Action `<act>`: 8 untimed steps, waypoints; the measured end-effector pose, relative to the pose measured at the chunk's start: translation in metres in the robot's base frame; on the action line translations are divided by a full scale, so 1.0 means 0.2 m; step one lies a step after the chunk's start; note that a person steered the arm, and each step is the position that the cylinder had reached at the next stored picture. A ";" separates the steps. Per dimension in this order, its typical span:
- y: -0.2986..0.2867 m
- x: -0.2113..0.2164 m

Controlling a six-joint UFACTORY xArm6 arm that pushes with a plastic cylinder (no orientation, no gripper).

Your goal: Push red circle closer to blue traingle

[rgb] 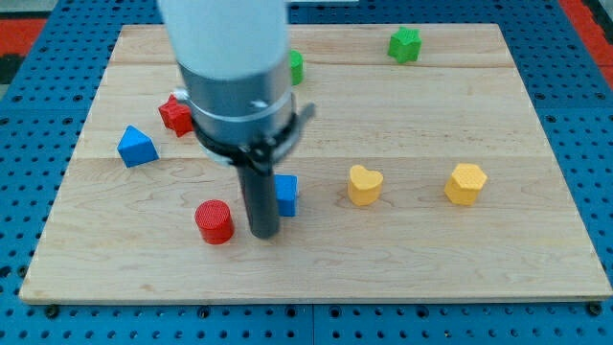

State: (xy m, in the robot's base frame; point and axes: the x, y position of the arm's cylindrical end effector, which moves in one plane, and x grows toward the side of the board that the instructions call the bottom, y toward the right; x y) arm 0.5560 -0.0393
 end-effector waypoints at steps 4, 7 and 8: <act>-0.34 -0.15; -0.68 -0.04; -0.90 -0.13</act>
State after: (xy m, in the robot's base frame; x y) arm 0.5306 -0.2185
